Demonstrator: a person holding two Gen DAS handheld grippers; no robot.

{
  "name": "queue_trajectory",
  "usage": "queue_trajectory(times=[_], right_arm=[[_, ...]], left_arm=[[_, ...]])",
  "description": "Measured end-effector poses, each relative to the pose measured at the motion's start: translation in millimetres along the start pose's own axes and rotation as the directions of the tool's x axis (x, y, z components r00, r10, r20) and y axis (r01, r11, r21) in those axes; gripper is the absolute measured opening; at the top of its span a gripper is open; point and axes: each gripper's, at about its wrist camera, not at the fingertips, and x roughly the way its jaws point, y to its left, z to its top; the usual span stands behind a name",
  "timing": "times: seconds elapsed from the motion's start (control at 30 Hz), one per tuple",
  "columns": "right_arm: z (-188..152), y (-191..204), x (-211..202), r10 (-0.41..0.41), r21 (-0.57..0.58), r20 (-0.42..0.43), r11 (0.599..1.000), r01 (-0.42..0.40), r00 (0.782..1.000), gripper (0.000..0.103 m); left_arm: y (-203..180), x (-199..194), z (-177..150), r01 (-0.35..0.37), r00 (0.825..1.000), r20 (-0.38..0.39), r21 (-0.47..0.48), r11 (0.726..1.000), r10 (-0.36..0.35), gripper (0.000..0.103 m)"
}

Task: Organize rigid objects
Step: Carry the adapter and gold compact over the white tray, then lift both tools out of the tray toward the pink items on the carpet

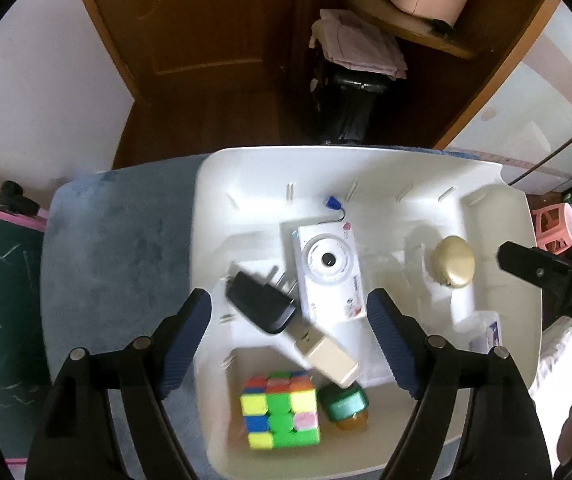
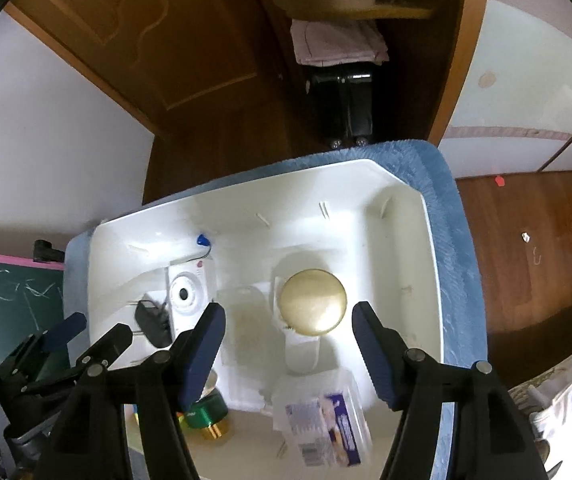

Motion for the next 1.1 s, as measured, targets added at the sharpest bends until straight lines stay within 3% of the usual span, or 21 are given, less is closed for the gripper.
queue_trajectory(times=[0.43, 0.77, 0.93, 1.1], right_arm=[[-76, 23, -78, -0.008, -0.032, 0.109, 0.999, 0.011, 0.994, 0.067], [-149, 42, -131, 0.011, -0.009, 0.200, 1.000, -0.009, 0.980, 0.067], [-181, 50, -136, -0.009, 0.013, 0.222, 1.000, 0.006, 0.975, 0.067], [-208, 51, -122, -0.019, 0.056, 0.207, 0.998, 0.007, 0.978, 0.067]], left_arm=[[27, -62, -47, 0.053, 0.995, 0.084, 0.046, 0.998, -0.056, 0.083], [42, -120, -108, 0.116, 0.976, 0.173, 0.120, 0.986, -0.136, 0.083], [48, -125, -139, 0.120, 0.974, 0.179, 0.122, 0.985, -0.140, 0.083], [55, -106, -170, 0.112, 0.981, 0.152, 0.082, 0.990, -0.124, 0.083]])
